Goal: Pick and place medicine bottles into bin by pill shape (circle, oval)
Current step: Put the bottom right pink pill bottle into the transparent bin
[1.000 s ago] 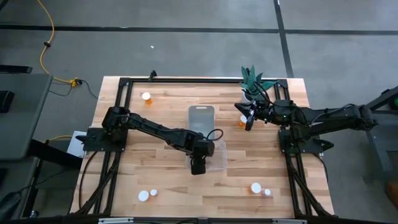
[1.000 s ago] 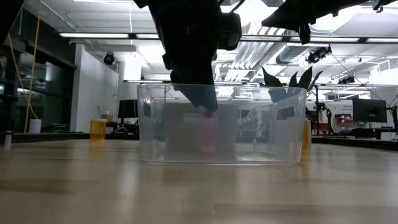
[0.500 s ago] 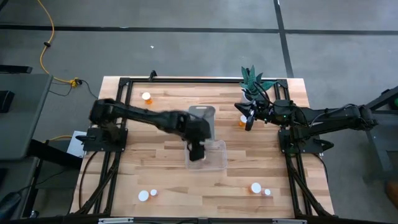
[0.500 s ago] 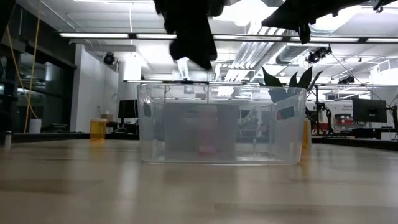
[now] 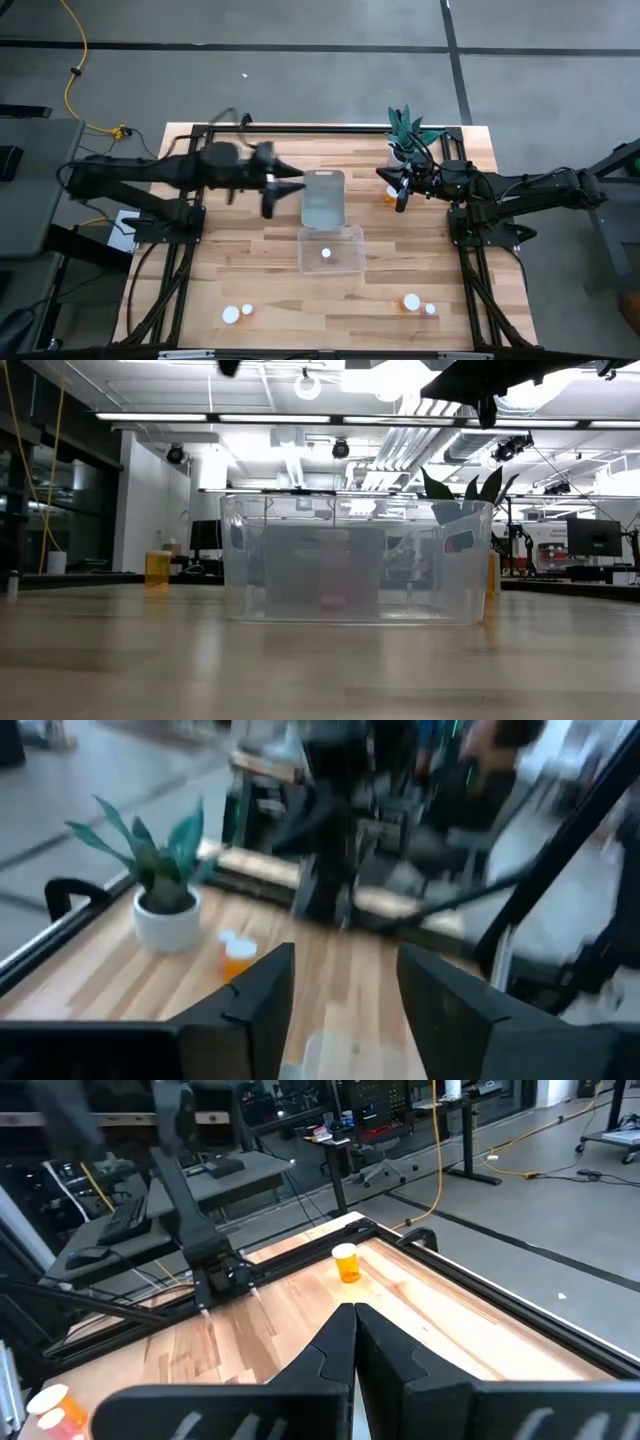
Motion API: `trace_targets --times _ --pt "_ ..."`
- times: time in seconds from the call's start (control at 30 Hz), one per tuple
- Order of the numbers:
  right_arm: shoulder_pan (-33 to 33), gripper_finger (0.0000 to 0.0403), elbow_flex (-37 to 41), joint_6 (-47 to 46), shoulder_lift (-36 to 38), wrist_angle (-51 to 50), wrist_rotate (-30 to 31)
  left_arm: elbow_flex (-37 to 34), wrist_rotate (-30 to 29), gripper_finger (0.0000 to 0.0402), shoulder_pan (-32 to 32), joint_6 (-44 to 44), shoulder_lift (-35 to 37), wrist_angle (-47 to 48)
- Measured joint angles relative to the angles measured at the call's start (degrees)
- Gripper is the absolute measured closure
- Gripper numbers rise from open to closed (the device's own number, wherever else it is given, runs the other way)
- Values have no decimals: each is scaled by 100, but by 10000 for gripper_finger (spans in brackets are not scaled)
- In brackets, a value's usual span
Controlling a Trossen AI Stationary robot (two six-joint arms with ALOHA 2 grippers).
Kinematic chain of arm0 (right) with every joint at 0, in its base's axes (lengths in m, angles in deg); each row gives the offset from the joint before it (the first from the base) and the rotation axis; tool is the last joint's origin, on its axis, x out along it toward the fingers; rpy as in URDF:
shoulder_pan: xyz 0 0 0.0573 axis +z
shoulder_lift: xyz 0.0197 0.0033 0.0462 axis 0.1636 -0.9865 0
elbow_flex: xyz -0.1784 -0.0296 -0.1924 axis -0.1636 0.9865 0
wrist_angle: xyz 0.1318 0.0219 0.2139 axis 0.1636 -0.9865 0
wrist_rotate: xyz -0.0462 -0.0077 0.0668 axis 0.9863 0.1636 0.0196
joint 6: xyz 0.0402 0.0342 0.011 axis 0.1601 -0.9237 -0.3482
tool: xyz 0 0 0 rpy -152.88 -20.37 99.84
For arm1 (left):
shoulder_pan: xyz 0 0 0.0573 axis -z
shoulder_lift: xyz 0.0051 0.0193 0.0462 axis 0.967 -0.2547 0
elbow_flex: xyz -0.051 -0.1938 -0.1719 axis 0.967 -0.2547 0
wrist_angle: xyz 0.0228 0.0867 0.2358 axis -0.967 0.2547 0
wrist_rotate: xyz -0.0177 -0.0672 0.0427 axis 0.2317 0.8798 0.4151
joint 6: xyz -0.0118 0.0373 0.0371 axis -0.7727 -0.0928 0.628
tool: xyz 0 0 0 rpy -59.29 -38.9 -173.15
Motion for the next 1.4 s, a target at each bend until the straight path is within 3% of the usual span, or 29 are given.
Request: trace_targets --times 0.17,0.3,0.43,0.63,0.73,0.9,1.07,1.23,1.4 --pt "0 402 0 0 0 4 -94 -1705 -414 286 6 -364 1335 -1507" --pt "0 402 0 -8 0 9 -96 -2554 -805 334 -3 -468 2142 -2147" --pt "0 402 0 -14 0 59 -108 -2787 -812 391 2 -456 2629 -1983" --pt "0 402 -7 -16 0 198 -159 -2787 -741 399 6 45 2817 -1634" --pt "1 386 -371 -165 -72 -466 -356 -2787 -721 399 12 142 2817 -1619" --pt "337 310 -1581 -148 -598 -2823 -847 -2789 -727 401 11 140 2812 -1345" --pt "846 239 -2496 -527 -1207 -4945 -2445 -2789 -767 401 11 0 2808 -1266" --pt "1729 218 -2699 -1871 -1503 -6095 -3631 -2789 -858 401 11 -158 2808 -1252" --pt "3044 219 -2625 -3836 -1684 -6158 -3545 -2789 -778 401 11 -160 2808 -1146"
